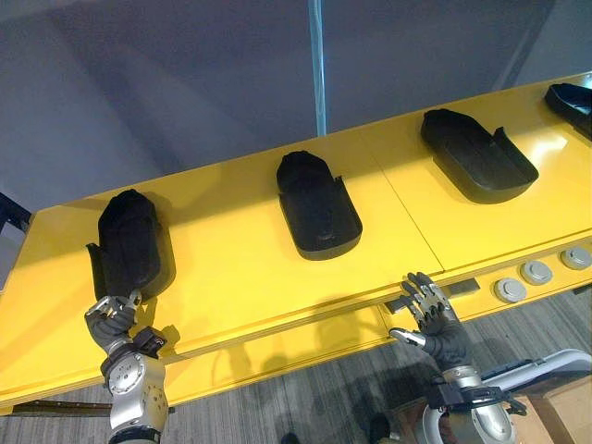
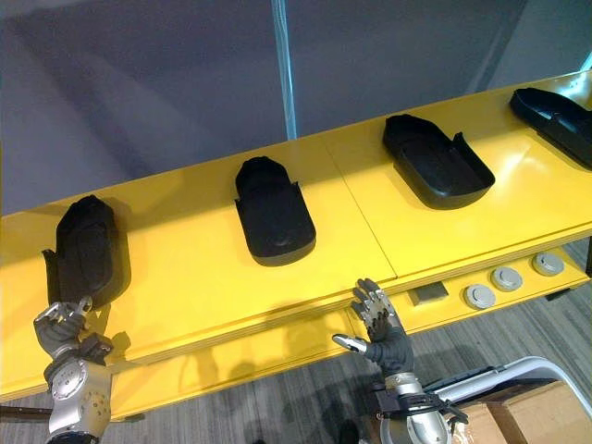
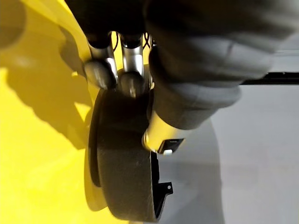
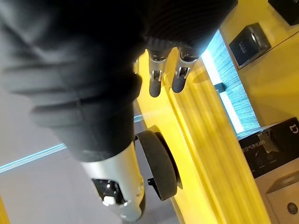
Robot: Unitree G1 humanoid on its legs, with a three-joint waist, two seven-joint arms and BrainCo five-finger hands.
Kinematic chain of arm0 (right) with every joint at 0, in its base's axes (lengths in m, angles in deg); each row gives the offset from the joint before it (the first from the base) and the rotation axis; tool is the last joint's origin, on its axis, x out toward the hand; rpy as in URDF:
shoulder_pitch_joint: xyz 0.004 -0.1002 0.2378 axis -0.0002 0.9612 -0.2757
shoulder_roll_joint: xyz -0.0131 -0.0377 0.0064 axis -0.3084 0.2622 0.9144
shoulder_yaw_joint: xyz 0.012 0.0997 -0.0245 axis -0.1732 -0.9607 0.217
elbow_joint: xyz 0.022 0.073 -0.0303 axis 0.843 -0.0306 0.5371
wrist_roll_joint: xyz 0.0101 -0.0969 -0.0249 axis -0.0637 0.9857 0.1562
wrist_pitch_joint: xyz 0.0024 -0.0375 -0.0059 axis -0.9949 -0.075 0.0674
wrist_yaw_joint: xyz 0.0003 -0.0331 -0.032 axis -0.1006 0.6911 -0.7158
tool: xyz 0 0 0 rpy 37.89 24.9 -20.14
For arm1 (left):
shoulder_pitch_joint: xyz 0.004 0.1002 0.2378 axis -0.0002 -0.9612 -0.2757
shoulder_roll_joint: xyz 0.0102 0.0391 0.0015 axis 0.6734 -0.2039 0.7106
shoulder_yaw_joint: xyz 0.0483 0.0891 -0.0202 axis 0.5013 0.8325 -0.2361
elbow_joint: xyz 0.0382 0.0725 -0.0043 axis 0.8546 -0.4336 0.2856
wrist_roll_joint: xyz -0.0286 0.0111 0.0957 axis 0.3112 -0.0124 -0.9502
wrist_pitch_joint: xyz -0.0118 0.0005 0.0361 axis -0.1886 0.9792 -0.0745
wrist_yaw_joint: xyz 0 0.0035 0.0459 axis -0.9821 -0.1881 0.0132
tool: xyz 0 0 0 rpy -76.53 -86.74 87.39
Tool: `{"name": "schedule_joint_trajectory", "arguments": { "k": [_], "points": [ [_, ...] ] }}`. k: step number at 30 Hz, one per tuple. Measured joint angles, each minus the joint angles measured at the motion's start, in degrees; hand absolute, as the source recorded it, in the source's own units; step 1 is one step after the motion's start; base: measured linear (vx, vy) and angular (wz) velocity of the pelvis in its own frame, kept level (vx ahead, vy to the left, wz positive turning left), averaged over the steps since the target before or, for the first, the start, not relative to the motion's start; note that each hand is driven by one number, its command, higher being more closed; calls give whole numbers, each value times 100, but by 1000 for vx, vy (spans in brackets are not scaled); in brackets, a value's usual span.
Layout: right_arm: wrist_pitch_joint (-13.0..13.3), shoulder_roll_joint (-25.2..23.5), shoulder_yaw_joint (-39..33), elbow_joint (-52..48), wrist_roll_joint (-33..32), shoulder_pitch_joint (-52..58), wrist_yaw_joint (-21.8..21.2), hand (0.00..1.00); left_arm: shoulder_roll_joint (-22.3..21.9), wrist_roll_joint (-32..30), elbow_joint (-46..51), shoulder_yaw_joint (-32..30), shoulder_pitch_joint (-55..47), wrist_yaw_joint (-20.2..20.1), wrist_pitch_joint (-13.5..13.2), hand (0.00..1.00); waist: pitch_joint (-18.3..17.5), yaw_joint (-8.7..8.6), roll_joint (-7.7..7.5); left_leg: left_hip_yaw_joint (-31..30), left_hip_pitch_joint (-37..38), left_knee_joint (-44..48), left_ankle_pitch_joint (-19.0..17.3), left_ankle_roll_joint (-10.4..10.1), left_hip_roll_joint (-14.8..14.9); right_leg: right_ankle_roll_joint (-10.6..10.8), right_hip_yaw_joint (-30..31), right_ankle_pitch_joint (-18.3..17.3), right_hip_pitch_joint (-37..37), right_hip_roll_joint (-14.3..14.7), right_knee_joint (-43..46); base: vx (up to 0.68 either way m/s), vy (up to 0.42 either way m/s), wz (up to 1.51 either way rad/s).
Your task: Walk over and take plastic housings, then place them on the shelf
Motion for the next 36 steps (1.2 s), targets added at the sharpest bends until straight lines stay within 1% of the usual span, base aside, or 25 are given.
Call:
{"name": "schedule_joint_trajectory", "arguments": {
  "k": [3, 5, 8, 12, 14, 15, 17, 18, 19, 20, 21, 22, 24, 25, 26, 27, 28, 29, 30, 31, 32, 33, 34, 35, 36],
  "points": [
    [19, -113, 86, -4, 23, 47, 44, 0, -229, -5, 776, -6, -311, 207, -22, 0, 1, 16, -2, -23, -12, -16, 1, 1, 0, 0, -31, 0, 14, 0, -24, 29, 13, 5],
    [75, -333, 174, -68, 141, 216, 235, 0, -830, -157, 2212, 47, -1025, 451, -47, 0, 2, 43, -3, -112, 43, -42, 0, 2, 3, 2, -149, 0, 165, 7, -133, 45, 11, 19],
    [113, -554, 257, -218, 318, 571, 707, 0, -1629, -627, 3875, 550, -2368, 435, -16, 0, -7, 144, -21, -253, 222, -83, -28, -23, 43, 6, -345, -1, 532, 55, -344, 42, -7, 27],
    [129, -533, 286, -184, 534, 683, 1391, 0, -1781, -949, 4546, 1462, -3306, -196, 164, 0, -67, 356, -54, -325, 314, -20, -93, -36, 110, 5, -467, 1, 762, 110, -433, -14, -16, 15],
    [138, -539, 329, -180, 561, 599, 1770, 0, -1780, -917, 4601, 1865, -3388, -729, 149, 0, -175, 372, -71, -250, 316, 82, -216, -51, 163, -5, -421, 9, 792, 154, -452, -46, -14, -14],
    [145, -536, 319, -180, 566, 537, 1867, 0, -1779, -894, 4603, 1915, -3383, -868, 120, 0, -216, 372, -79, -193, 320, 141, -252, -53, 183, -14, -359, 16, 787, 175, -458, -17, -10, -47],
    [216, -527, 200, -178, 606, 326, 2092, 0, -1729, -884, 4604, 2020, -3347, -1191, -40, 0, -375, 373, -116, 96, 277, 594, -507, -45, 320, -67, -30, 72, 779, 308, -550, 17, -22, -87],
    [268, -497, 37, -176, 651, 252, 2172, 0, -1682, -784, 4598, 2054, -3244, -1291, -196, 0, -426, 366, -124, 271, 242, 1127, -765, -27, 468, -87, 272, 84, 766, 421, -566, 11, -36, -100],
    [280, -473, -34, -161, 651, 242, 2181, 0, -1669, -771, 4589, 2042, -3180, -1301, -255, 0, -433, 367, -138, 275, 192, 1389, -863, 58, 494, -101, 407, 91, 739, 460, -584, 5, -26, -102],
    [286, -432, -92, -116, 651, 219, 2175, 0, -1663, -777, 4585, 2008, -3123, -1292, -314, 0, -451, 380, -177, 178, 119, 1664, -929, 162, 506, -116, 596, 101, 716, 485, -595, -26, -43, -129],
    [289, -320, -202, -68, 657, 196, 2168, 0, -1655, -808, 4586, 1908, -3044, -1259, -420, 0, -507, 418, -237, -324, -69, 2228, -1026, 306, 497, -109, 1054, 103, 609, 543, -597, 5, -50, -172],
    [300, -204, -302, -57, 656, 187, 2172, 0, -1646, -816, 4590, 1823, -2996, -1236, -498, 0, -525, 450, -246, -806, -201, 2598, -1156, 331, 467, -130, 1461, 120, 532, 622, -586, 4, -15, -232],
    [337, 56, -747, 174, 630, 211, 2233, 0, -1514, -913, 4585, 1750, -2753, -1135, -679, 0, -614, 489, -188, -1914, -130, 3056, -1532, -67, 310, -119, 2409, 141, 243, 919, -354, 14, 132, -240],
    [361, 110, -971, 261, 625, 260, 2299, 0, -1452, -944, 4566, 1753, -2616, -1131, -734, 0, -668, 450, -192, -2086, -34, 3009, -1633, -125, 272, -118, 2677, 219, 119, 998, -245, 29, 201, -175],
    [364, 131, -1131, 286, 618, 305, 2343, 0, -1420, -956, 4532, 1752, -2500, -1129, -763, 0, -686, 399, -186, -2122, 49, 2921, -1703, -165, 264, -62, 2831, 271, 45, 1038, -200, 46, 191, -123],
    [368, 127, -1336, 289, 555, 397, 2453, 0, -1373, -908, 4482, 1746, -2305, -1151, -766, 0, -708, 260, -151, -2072, 167, 2800, -1806, -232, 237, 6, 3063, 331, -58, 1089, -164, 39, 285, -117],
    [381, 85, -1540, 278, 485, 525, 2542, 0, -1352, -904, 4298, 1762, -2006, -1153, -761, 0, -684, 135, -190, -1919, 215, 2873, -1929, -291, 162, 104, 3341, 401, -158, 1112, -162, -6, 363, -143],
    [469, -79, -1622, 243, 318, 657, 2525, 0, -1320, -910, 4112, 1759, -1762, -1107, -747, 0, -584, 63, -326, -1677, 57, 3393, -2094, -400, 95, 173, 3605, 464, -161, 1060, -133, -55, 369, -129],
    [551, -193, -1666, 216, 250, 741, 2495, 0, -1304, -919, 4024, 1778, -1662, -1066, -729, 0, -522, 30, -377, -1523, 35, 3487, -2314, -418, 95, 196, 3628, 479, -151, 1060, -108, -150, 276, -127],
    [670, -448, -1818, 229, 201, 803, 2310, 0, -1259, -1041, 4001, 1865, -1488, -898, -651, 0, -401, -56, -342, -1153, 351, 2870, -2372, -157, 236, 203, 3418, 491, -172, 1133, 86, -214, 243, -124],
    [702, -616, -1804, 240, 188, 804, 2166, 0, -1234, -1159, 3964, 1861, -1471, -782, -587, 0, -371, -76, -383, -822, 587, 2541, -2423, 65, 191, 177, 3103, 666, -229, 1074, 60, -253, 259, -149],
    [783, -666, -1694, 191, 205, 801, 1992, 0, -1240, -1197, 3967, 1845, -1472, -719, -555, 0, -372, -60, -359, -425, 591, 2332, -2294, 273, 129, 60, 2326, 633, -394, 833, 223, -197, 200, -128],
    [818, -665, -1631, 178, 260, 747, 1947, 0, -1242, -1196, 3995, 1820, -1472, -723, -555, 0, -370, -27, -352, -241, 559, 2272, -2243, 356, 114, 39, 1985, 485, -512, 744, 543, -156, 173, -134],
    [864, -662, -1478, 156, 375, 574, 1914, 0, -1250, -1193, 4040, 1786, -1475, -731, -550, 0, -363, 84, -358, 127, 551, 2112, -2127, 487, 112, -86, 1376, 135, -624, 566, 1169, -109, 131, -109],
    [885, -660, -1390, 150, 451, 473, 1906, 0, -1255, -1192, 4073, 1762, -1483, -740, -545, 0, -359, 142, -354, 269, 549, 2059, -2077, 530, 117, -201, 1089, -24, -602, 451, 1443, -114, 132, -125]
  ]
}}
